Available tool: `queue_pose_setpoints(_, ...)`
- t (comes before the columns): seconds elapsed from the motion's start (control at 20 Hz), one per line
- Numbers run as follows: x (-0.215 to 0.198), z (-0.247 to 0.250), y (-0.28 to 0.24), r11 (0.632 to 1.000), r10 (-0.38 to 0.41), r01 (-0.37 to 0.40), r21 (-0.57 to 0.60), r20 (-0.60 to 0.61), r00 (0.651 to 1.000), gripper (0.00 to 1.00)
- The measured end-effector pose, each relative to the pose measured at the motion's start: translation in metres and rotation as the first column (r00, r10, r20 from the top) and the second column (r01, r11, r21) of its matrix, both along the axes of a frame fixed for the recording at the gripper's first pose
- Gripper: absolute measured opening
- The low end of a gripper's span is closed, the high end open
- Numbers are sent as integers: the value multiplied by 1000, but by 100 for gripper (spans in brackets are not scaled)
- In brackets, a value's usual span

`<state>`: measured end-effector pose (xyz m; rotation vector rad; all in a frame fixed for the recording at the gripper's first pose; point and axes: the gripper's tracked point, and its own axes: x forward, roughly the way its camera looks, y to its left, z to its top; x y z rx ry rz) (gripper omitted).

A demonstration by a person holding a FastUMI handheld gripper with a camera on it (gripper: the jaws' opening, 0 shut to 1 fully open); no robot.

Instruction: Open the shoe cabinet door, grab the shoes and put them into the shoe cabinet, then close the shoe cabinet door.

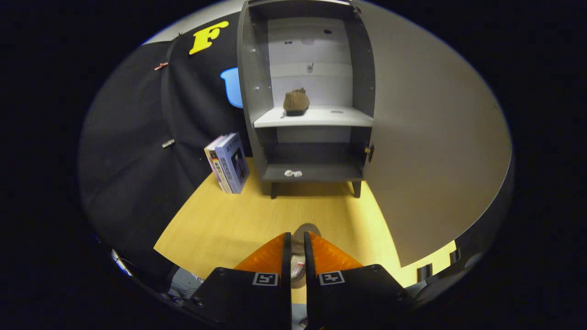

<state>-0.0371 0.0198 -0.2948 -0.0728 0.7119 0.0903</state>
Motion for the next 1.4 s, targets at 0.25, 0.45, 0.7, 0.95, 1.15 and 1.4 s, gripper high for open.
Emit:
queue_pose_setpoints(0.25,-2,-97,6,997,-74,76,1,-200,977,18)
queue_pose_setpoints(0.45,-3,-152,7,993,-117,121,-2,-274,955,17)
queue_pose_setpoints(0.7,6,-194,14,992,-125,129,-7,-310,943,17)
queue_pose_setpoints(0.95,11,-210,10,990,-138,130,-45,-308,941,16)
queue_pose_setpoints(1.15,19,-225,8,989,-147,142,-41,-318,937,17)
queue_pose_setpoints(1.4,43,-236,1,990,-138,122,-73,-292,946,20)
